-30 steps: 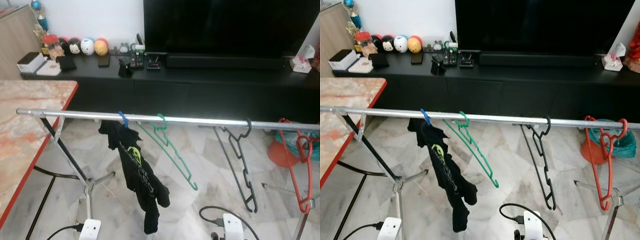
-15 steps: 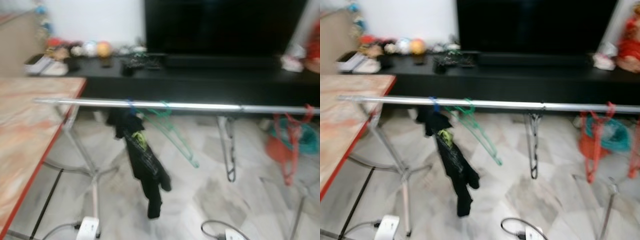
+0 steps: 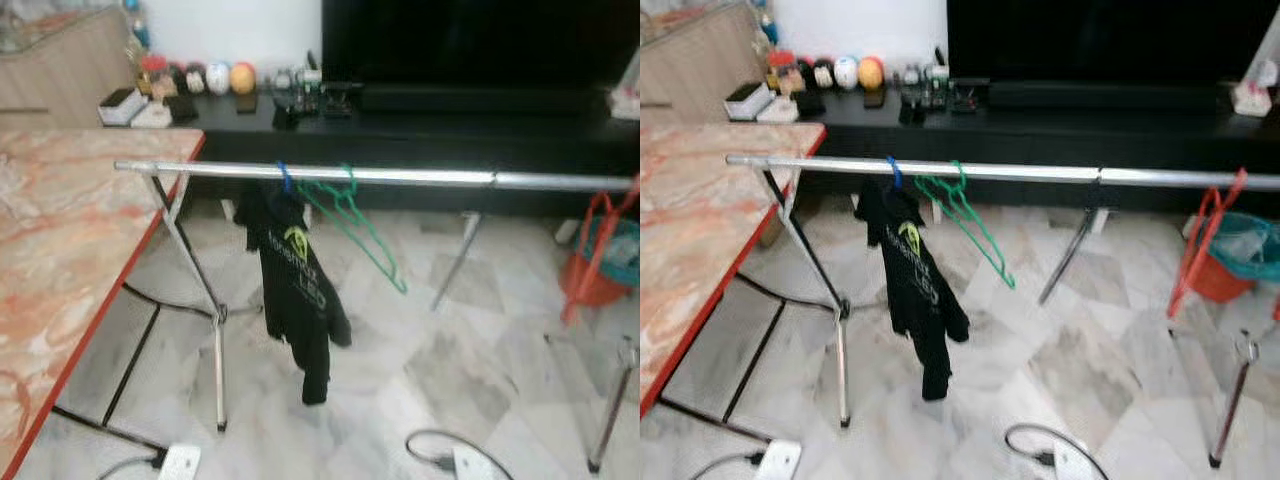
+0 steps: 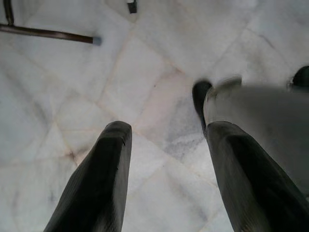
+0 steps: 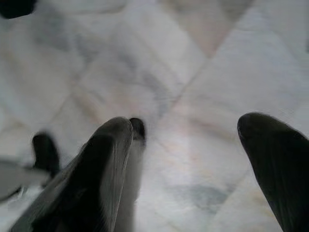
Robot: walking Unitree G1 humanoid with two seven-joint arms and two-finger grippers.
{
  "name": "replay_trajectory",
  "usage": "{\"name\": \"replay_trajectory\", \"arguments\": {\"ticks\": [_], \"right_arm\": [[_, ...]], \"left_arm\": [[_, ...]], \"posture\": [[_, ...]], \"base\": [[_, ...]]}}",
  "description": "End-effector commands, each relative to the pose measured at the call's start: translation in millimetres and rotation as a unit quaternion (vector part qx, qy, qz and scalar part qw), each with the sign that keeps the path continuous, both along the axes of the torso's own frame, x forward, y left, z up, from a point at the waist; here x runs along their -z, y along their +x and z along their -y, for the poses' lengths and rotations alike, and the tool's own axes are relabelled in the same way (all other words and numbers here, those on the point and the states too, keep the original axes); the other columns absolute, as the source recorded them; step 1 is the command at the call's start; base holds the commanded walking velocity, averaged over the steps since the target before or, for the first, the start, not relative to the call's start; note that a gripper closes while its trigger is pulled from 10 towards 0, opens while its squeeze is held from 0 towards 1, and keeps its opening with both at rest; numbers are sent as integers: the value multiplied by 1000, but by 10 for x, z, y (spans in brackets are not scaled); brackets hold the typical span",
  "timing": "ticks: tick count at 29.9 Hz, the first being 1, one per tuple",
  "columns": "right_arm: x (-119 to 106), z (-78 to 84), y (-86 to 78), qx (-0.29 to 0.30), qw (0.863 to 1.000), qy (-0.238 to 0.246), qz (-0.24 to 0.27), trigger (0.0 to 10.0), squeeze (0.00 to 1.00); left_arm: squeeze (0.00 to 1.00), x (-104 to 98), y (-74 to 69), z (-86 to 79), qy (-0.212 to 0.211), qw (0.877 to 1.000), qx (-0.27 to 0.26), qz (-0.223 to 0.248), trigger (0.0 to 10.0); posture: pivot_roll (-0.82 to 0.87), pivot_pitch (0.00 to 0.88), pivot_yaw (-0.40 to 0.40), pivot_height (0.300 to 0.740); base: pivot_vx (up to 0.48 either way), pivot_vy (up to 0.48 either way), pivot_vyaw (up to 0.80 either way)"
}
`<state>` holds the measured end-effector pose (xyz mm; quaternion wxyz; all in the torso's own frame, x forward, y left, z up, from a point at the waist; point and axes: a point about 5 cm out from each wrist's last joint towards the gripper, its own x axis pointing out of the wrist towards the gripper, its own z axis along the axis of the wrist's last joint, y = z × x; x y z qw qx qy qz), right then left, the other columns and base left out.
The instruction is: Hang hanger
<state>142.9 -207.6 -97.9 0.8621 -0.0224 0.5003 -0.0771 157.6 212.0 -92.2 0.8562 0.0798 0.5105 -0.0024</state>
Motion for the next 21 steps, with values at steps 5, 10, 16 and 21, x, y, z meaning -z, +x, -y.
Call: {"name": "replay_trajectory", "arguments": {"ticks": [5,10,16,21], "right_arm": [[15,-74,-5,-6,1000,7,-4,10000,0],[6,-64,9,-3,1000,6,3,10000,0],[-6,-56,36,4,1000,9,11,10000,0],[-8,-50,38,8,1000,9,12,10000,0]], "left_arm": [[0,-8,-9,-63,9,1000,-7,-1,10000],[0,-12,0,-67,9,1000,-9,0,10000],[0,-21,22,-68,8,1000,-12,4,10000],[0,-24,28,-69,9,1000,-13,5,10000]], "posture": [[-102,0,34,740],[-110,0,44,740],[-113,0,51,740],[-120,0,50,740]], "base": [[-274,0,0],[-275,0,0],[-276,0,0],[-212,0,0]]}}
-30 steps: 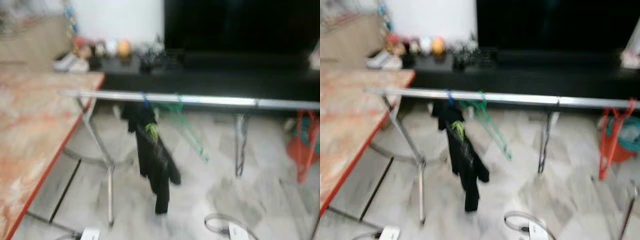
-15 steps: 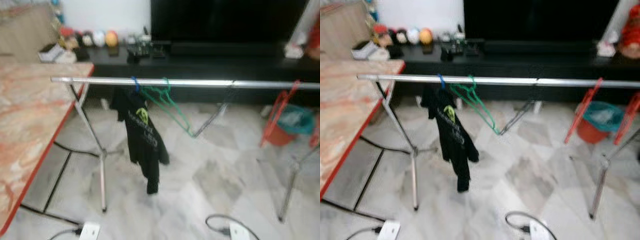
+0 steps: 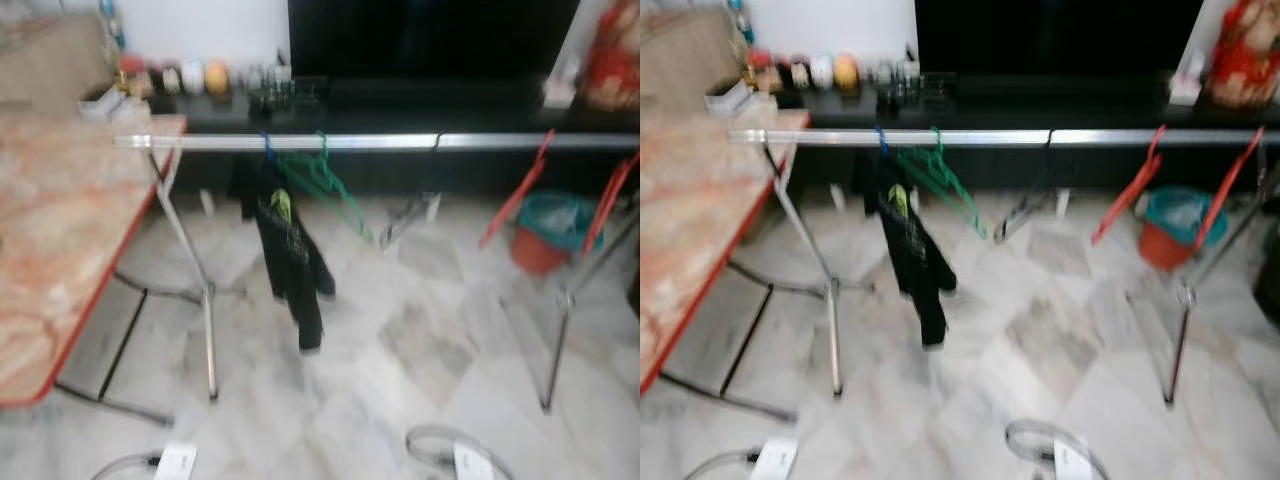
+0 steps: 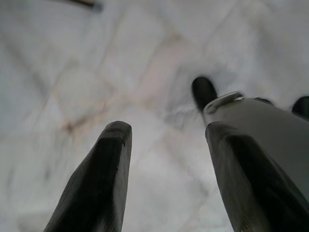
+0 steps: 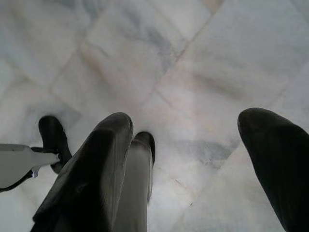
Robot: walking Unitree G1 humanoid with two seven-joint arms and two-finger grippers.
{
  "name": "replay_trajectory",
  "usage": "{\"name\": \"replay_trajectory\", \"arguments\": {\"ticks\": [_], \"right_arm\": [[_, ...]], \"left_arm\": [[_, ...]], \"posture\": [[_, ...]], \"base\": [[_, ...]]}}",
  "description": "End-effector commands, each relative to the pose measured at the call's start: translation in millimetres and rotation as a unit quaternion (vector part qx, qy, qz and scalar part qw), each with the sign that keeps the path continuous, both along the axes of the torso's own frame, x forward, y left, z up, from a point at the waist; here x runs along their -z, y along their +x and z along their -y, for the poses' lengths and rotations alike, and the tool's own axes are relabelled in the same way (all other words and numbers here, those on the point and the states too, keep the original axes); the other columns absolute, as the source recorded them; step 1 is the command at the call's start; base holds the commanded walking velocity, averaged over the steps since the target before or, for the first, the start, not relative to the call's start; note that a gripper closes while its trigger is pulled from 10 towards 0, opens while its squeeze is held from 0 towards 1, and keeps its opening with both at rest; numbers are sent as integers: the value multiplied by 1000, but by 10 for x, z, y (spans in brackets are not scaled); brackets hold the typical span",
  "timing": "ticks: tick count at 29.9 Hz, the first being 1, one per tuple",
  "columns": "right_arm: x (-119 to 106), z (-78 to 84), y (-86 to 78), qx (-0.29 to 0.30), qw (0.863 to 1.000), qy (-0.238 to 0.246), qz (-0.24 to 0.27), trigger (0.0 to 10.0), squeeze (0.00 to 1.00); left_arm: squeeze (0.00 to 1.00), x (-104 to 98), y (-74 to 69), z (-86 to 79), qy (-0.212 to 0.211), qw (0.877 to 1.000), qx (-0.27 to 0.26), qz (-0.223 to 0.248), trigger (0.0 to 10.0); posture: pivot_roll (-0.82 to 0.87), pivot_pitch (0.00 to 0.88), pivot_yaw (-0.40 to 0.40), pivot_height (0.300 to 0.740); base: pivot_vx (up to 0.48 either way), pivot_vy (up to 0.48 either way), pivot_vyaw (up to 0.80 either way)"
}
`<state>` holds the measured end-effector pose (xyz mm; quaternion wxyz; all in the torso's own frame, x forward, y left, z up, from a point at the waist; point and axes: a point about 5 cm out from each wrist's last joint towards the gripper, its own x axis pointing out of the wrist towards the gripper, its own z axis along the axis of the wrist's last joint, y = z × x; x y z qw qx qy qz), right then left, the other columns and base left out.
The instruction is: Hang hanger
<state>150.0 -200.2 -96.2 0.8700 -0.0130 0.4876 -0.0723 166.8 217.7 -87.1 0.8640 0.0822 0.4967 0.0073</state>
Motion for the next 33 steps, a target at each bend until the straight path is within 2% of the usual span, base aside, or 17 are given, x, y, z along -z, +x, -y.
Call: {"name": "replay_trajectory", "arguments": {"ticks": [1,11,33], "right_arm": [[9,29,-35,9,1000,-1,-5,10000,0],[8,26,-26,11,1000,2,-6,10000,0],[9,51,-32,-4,1000,-5,-16,10000,0]], "left_arm": [[0,27,-65,-11,3,1000,-7,-12,10000],[0,23,-54,-16,8,1000,-4,-13,10000],[0,28,-53,10,3,1000,3,-16,10000]], "posture": [[-120,0,50,740],[-111,0,53,740],[-102,0,37,740]], "base": [[0,0,0],[0,0,0],[0,0,-736]]}}
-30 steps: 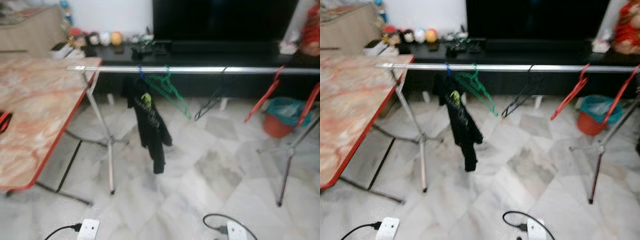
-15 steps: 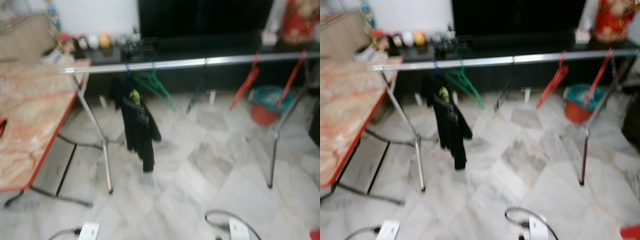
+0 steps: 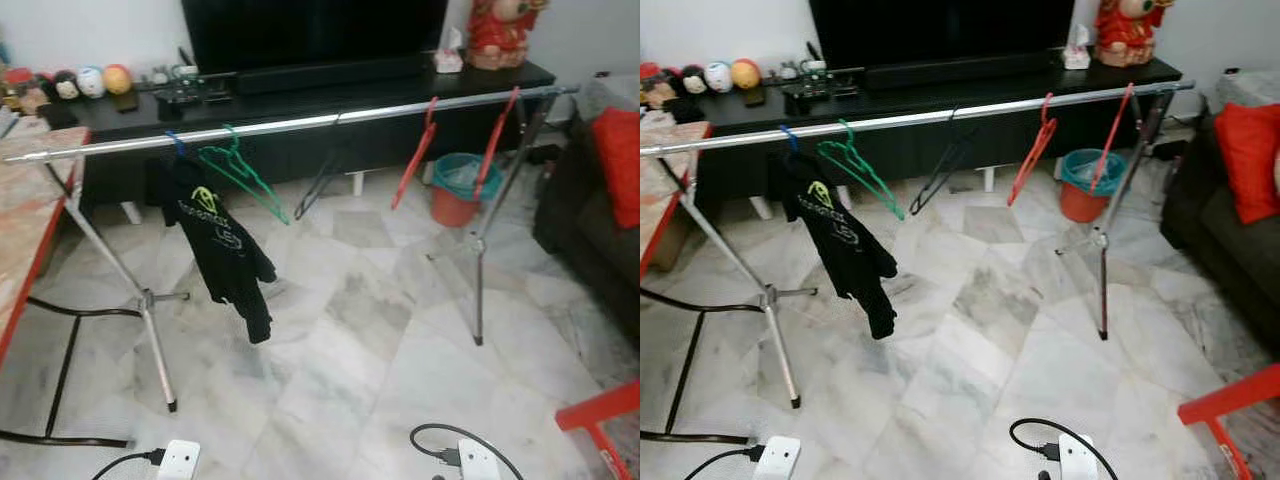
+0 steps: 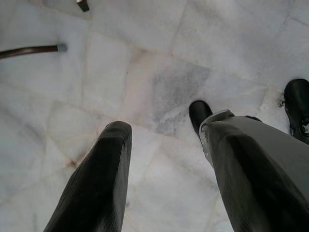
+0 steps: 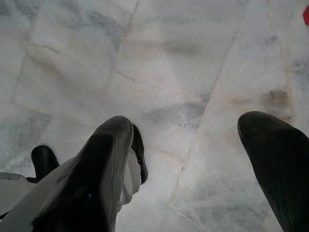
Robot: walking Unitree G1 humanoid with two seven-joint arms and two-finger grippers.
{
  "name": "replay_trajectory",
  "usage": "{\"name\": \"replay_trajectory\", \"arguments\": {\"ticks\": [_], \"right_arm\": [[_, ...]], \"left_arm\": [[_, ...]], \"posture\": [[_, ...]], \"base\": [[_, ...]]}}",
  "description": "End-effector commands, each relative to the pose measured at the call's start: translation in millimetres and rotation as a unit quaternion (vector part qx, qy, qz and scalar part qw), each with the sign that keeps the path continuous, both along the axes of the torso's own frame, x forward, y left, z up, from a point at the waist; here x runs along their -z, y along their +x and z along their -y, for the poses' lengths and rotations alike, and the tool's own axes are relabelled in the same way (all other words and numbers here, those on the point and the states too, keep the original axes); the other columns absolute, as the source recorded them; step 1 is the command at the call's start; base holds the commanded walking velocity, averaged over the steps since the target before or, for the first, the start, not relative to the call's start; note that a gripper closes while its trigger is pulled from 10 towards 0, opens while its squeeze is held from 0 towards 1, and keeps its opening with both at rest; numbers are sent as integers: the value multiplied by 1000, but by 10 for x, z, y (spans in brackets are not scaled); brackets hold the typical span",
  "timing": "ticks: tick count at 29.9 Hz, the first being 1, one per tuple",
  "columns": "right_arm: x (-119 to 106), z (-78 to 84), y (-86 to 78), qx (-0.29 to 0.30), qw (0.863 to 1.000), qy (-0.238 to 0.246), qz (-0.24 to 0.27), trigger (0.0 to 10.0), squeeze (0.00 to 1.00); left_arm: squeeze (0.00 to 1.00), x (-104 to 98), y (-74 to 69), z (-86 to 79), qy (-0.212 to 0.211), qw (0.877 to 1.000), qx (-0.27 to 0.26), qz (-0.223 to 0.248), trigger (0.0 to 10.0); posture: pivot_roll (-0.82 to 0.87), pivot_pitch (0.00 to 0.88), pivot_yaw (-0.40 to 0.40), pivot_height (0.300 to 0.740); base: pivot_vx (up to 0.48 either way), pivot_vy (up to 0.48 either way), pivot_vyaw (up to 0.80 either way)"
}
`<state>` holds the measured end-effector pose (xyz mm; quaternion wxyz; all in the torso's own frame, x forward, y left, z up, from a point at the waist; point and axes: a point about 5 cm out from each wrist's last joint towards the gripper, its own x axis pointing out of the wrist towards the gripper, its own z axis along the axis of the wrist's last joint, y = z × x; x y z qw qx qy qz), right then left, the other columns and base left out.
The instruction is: Hang hanger
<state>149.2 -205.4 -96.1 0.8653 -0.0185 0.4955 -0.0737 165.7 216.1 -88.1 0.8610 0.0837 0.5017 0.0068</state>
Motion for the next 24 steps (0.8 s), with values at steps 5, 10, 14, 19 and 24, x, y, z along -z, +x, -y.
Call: {"name": "replay_trajectory", "arguments": {"ticks": [5,10,14,19,24], "right_arm": [[9,5,-23,-5,1000,-2,-7,10000,0],[10,1,-23,-7,1000,-1,-7,10000,0],[11,-12,-21,-7,1000,-1,-7,10000,0],[12,-23,-19,-5,1000,1,-6,10000,0],[13,-26,-20,-5,1000,2,-6,10000,0]], "left_arm": [[0,17,-40,-6,9,1000,11,-11,10000],[0,17,-43,-14,12,1000,9,-12,10000],[0,15,-43,-25,14,1000,11,-14,10000],[0,12,-40,-35,17,1000,15,-14,10000],[0,12,-42,-40,18,1000,14,-14,10000]], "posture": [[-105,0,37,740],[-104,0,40,740],[-105,0,45,740],[-106,0,50,740],[-106,0,50,740]], "base": [[68,0,-730],[349,0,-725],[0,0,-725],[223,0,-725],[199,0,-720]]}}
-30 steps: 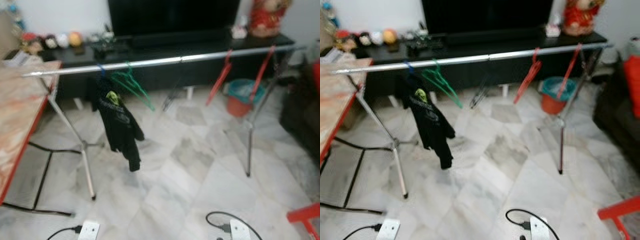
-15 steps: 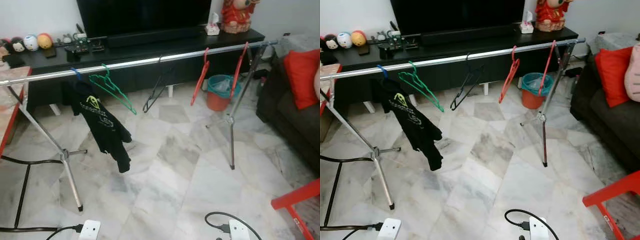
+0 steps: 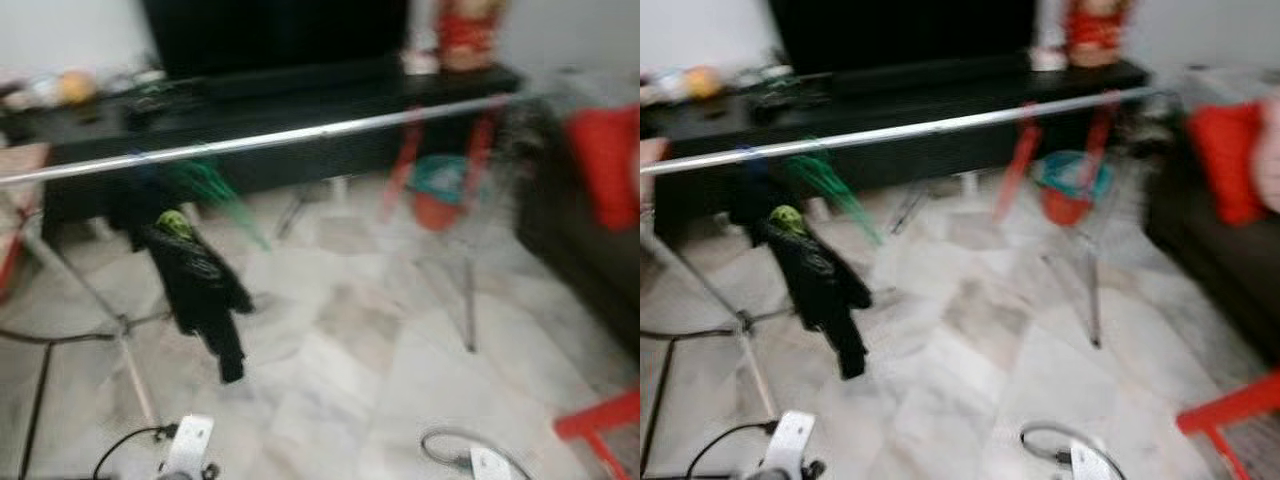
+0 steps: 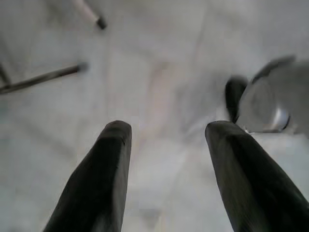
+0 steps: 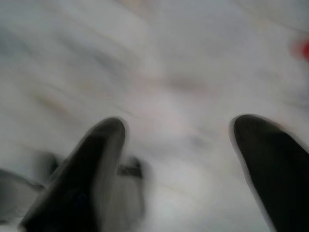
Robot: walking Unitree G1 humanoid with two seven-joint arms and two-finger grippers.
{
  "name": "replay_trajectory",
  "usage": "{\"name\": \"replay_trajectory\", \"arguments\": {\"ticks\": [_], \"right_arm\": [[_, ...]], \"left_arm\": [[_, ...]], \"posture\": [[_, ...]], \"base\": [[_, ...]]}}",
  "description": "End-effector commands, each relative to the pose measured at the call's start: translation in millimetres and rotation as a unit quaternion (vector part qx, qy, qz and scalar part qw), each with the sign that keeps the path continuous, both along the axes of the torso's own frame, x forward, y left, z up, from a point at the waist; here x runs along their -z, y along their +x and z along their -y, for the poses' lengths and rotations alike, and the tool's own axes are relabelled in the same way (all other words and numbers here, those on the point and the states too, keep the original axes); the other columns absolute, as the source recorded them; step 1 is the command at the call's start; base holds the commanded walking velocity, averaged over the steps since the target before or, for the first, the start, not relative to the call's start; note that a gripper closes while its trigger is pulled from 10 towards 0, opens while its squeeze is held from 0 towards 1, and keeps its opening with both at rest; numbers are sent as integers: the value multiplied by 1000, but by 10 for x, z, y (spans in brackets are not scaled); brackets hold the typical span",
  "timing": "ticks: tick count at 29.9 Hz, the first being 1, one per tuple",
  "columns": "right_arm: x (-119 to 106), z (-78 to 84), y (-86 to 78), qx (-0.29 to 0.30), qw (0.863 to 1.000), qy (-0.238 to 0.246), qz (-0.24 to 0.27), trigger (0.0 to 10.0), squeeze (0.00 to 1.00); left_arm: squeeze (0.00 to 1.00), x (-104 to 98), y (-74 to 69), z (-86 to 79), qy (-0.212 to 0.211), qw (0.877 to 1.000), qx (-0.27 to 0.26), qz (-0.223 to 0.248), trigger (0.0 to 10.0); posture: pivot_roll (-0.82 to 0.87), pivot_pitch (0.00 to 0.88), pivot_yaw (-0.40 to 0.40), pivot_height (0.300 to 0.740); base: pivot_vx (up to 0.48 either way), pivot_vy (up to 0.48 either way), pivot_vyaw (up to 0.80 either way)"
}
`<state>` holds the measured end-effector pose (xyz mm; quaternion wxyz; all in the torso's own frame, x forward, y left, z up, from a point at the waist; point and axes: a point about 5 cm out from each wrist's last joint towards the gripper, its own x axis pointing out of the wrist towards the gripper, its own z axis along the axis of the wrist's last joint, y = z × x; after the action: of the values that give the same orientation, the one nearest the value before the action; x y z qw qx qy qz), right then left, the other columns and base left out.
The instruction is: Hang hanger
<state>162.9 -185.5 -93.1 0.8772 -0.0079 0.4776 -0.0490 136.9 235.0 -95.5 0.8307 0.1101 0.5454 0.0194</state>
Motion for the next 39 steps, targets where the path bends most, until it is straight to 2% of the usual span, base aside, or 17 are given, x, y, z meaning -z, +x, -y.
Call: {"name": "replay_trajectory", "arguments": {"ticks": [1,39], "right_arm": [[42,174,-157,13,999,-19,-28,10000,0],[38,182,-149,8,999,-22,-28,10000,0]], "left_arm": [[0,-62,247,150,-14,999,16,37,10000],[0,-65,258,161,-16,999,21,39,10000]], "posture": [[-106,0,50,740],[-101,0,45,740]], "base": [[0,0,-712],[6,0,-711]]}}
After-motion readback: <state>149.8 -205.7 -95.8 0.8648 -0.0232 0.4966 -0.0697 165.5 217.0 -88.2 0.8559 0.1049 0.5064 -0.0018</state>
